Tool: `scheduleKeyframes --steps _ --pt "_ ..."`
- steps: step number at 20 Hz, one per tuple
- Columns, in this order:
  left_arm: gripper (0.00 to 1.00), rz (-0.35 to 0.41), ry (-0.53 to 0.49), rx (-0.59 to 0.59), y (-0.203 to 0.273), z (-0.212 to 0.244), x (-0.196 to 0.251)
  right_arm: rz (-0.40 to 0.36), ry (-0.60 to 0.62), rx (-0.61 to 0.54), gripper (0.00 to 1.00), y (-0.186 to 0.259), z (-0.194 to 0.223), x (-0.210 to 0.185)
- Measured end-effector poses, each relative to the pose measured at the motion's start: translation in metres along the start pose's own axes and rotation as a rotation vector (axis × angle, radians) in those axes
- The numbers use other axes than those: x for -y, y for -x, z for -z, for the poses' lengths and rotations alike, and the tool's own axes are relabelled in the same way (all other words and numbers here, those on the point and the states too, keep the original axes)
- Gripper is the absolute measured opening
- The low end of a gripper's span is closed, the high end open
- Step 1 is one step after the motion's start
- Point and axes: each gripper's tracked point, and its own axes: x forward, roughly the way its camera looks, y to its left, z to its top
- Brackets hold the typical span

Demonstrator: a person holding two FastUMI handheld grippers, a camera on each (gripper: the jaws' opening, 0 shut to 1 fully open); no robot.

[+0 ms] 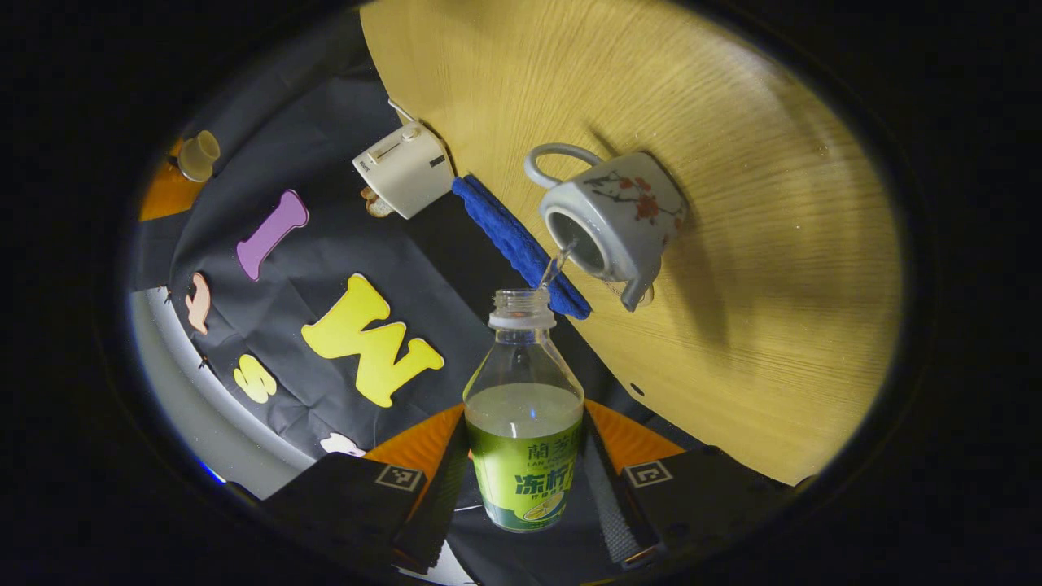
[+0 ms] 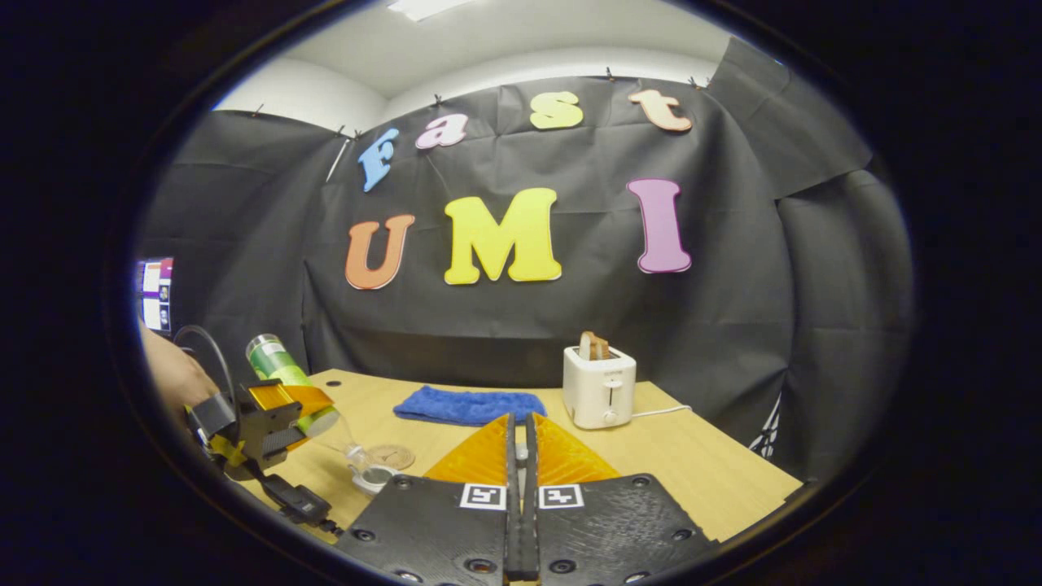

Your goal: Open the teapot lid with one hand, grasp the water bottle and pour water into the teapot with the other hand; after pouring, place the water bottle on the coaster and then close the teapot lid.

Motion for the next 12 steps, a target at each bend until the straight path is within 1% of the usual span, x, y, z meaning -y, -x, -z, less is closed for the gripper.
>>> scheduleKeyframes --steps 7,8,11,12 --pt "0.75 -0.017 -0.031 -0.002 0.003 -0.002 -0.008 0.013 -0.001 -0.006 0.0 -0.003 0.002 0.006" --pt "0.73 -0.021 -0.036 -0.006 0.004 -0.002 -0.01 0.014 -0.001 -0.005 0.0 -0.002 0.001 0.006" --pt "0.75 -0.041 -0.047 -0.004 0.005 0.001 -0.017 0.015 -0.007 -0.004 0.0 -0.002 0.0 0.009" --pt "0.72 -0.042 -0.047 -0.01 0.006 0.003 -0.017 0.016 -0.01 -0.005 0.0 -0.002 0.001 0.009"
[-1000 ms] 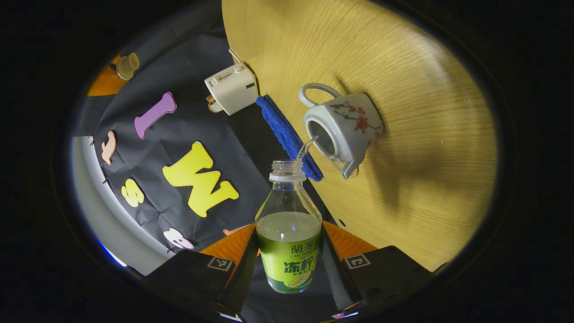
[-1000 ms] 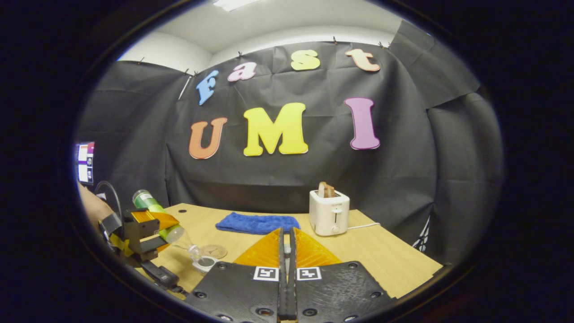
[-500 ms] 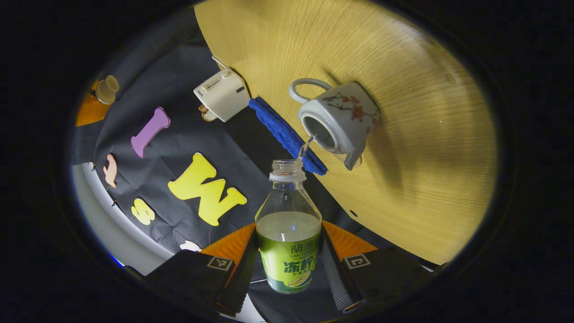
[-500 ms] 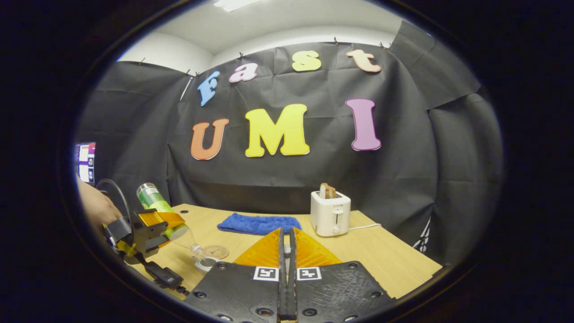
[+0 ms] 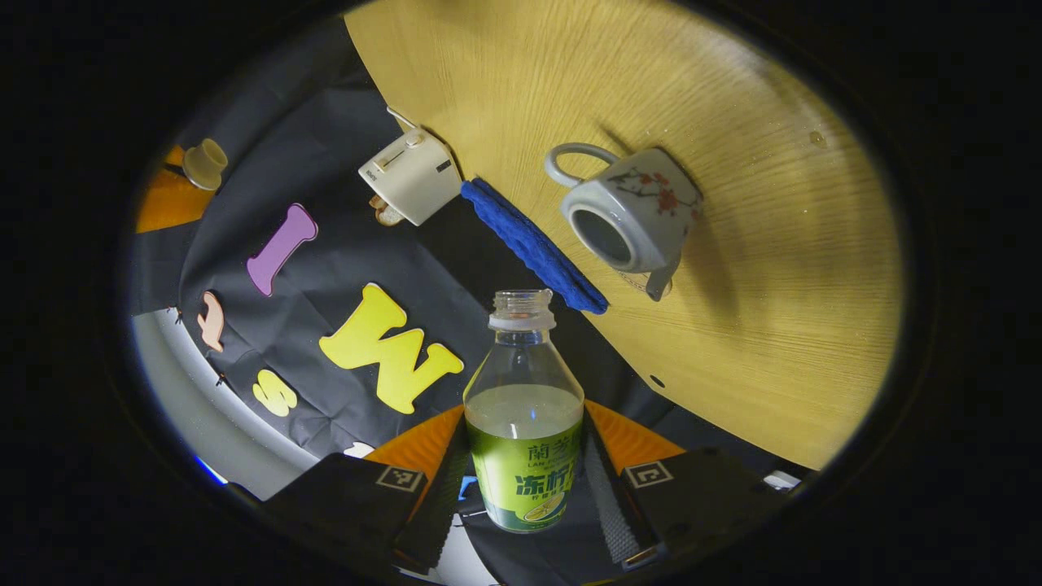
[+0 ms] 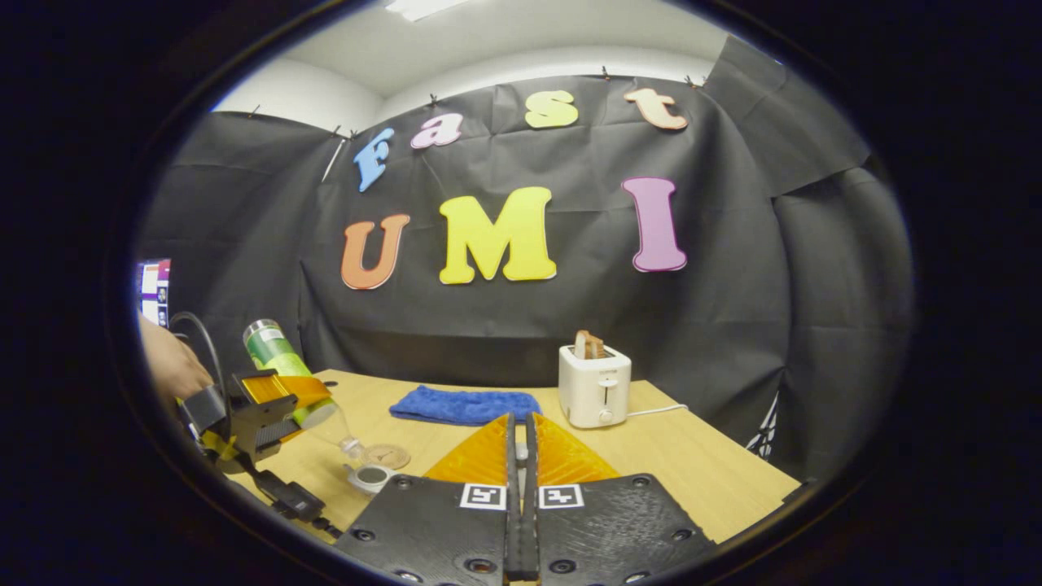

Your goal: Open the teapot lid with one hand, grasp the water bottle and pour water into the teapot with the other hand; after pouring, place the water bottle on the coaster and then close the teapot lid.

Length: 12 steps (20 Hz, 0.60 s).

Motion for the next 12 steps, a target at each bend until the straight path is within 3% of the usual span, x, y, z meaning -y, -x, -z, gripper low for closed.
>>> scheduleKeyframes --steps 12 --pt "0.75 0.001 0.074 0.013 -0.0058 0.0016 -0.0025 0.023 -0.01 -0.002 0.0 -0.0006 -0.0005 0.0115"
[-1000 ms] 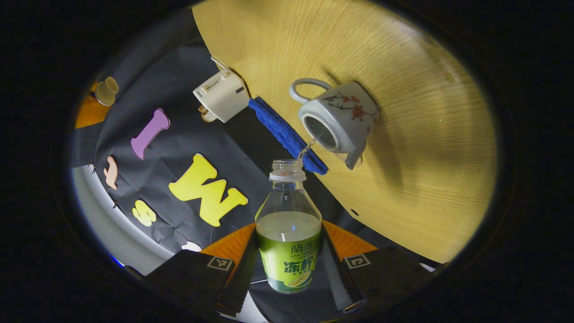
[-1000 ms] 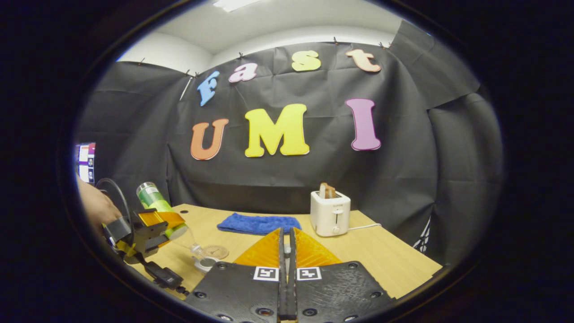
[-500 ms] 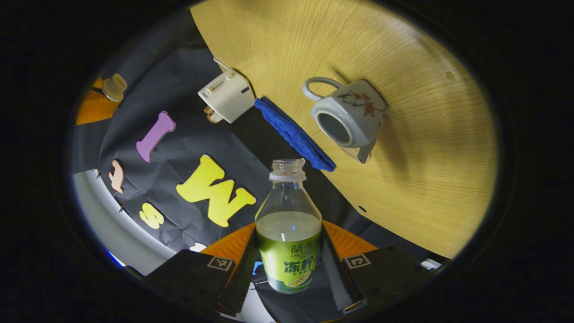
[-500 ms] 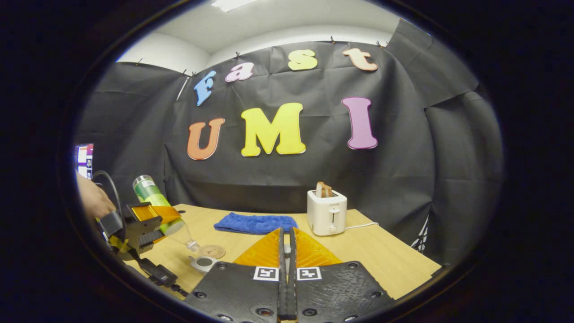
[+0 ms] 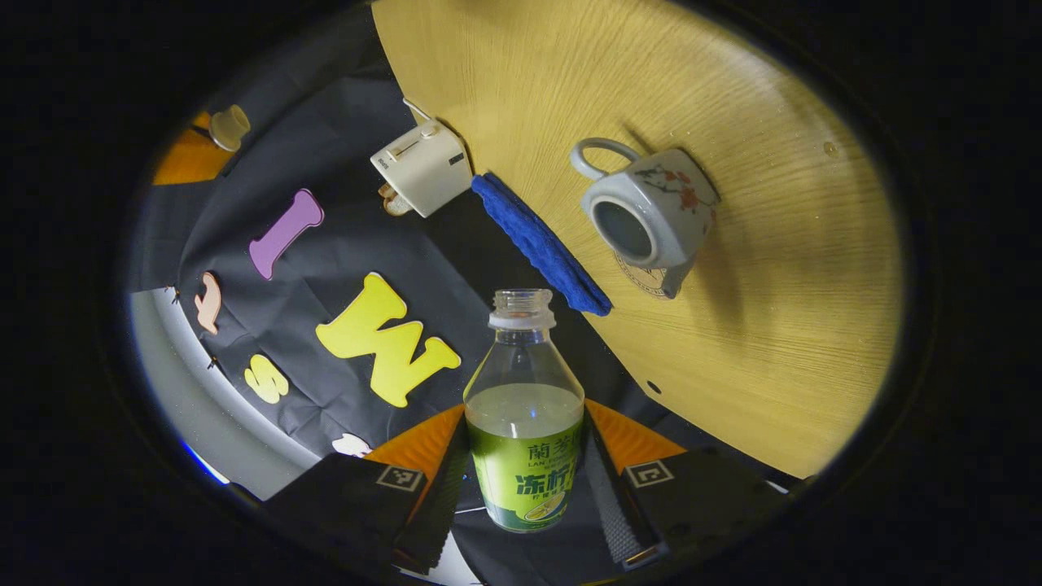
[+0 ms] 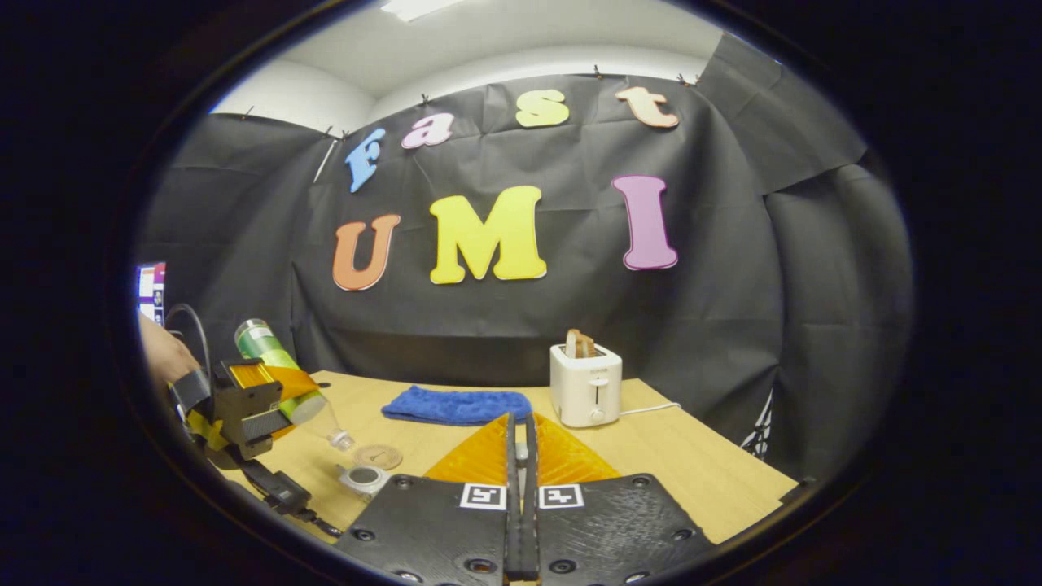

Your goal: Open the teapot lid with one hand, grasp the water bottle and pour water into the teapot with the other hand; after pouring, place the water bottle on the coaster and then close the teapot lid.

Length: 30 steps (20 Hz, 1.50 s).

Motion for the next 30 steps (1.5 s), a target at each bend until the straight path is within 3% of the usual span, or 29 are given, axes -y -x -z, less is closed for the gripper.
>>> scheduleKeyframes --steps 3,7,10,12,13,18,24,30 --pt "0.75 -0.02 0.048 0.02 -0.002 -0.001 -0.003 0.007 -0.003 0.0 0.0 -0.001 0.0 0.004" --pt "0.75 -0.035 0.265 0.056 -0.001 -0.005 0.006 0.018 -0.006 0.004 0.0 0.0 -0.002 0.008" --pt "0.75 -0.013 0.514 0.063 -0.011 0.002 0.021 0.034 -0.012 0.008 0.0 0.002 -0.004 0.013" --pt "0.7 0.017 0.733 0.035 -0.021 0.016 0.034 0.038 -0.019 0.011 0.0 0.002 -0.005 0.013" --pt "0.75 0.023 0.837 0.02 -0.025 0.023 0.036 0.041 -0.017 0.014 0.0 0.001 -0.005 0.014" --pt "0.75 0.031 1.336 -0.009 -0.046 0.036 0.035 0.032 -0.008 0.014 0.0 0.001 -0.002 0.002" --pt "0.75 0.011 1.801 0.021 -0.069 0.02 0.021 -0.016 0.027 -0.008 0.0 -0.003 0.009 -0.022" --pt "0.76 0.082 2.21 0.163 -0.093 -0.004 0.008 -0.029 0.025 -0.025 0.0 -0.008 0.015 -0.025"
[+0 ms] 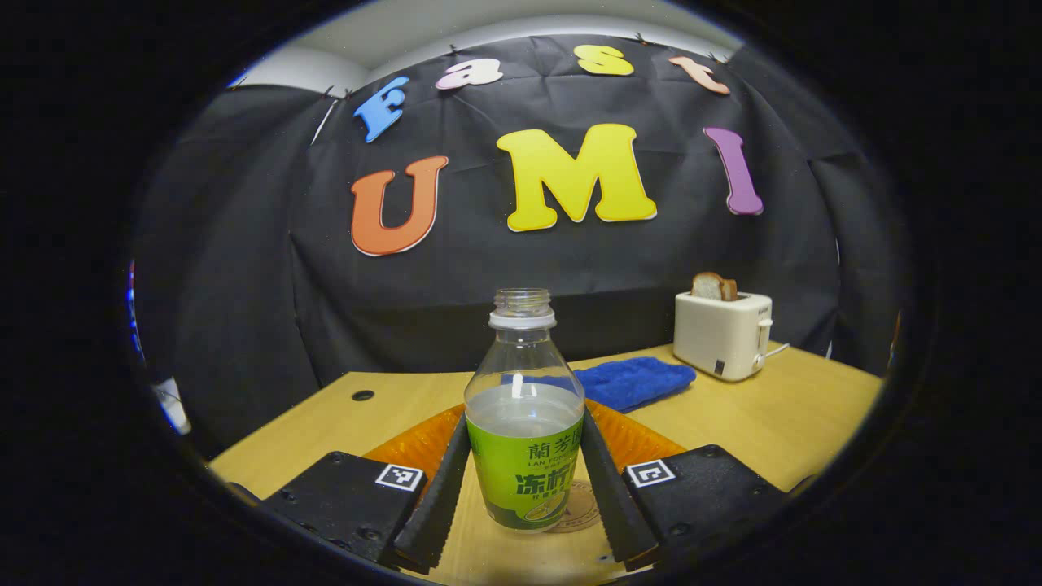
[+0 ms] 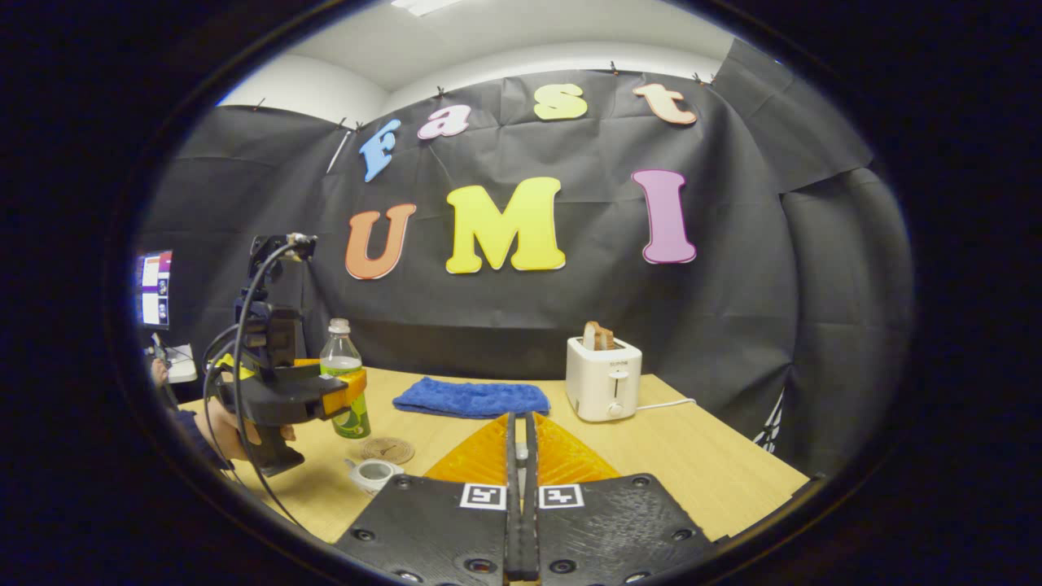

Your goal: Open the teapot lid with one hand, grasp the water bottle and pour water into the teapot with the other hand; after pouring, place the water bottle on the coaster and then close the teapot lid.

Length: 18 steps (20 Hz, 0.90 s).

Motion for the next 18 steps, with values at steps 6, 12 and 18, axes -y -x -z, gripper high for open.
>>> scheduleKeyframes --steps 6,12,18 --pt "0.76 0.032 0.076 -0.081 -0.025 0.038 0.013 0.029 -0.019 -0.023 0.0 -0.007 0.007 0.014" --pt "0.77 0.04 0.007 -0.07 -0.024 0.038 0.014 0.041 -0.024 -0.031 0.0 -0.008 0.01 0.02" --pt "0.89 0.07 0.033 -0.054 -0.017 0.034 0.013 0.035 -0.014 -0.023 0.0 -0.006 0.007 0.015"
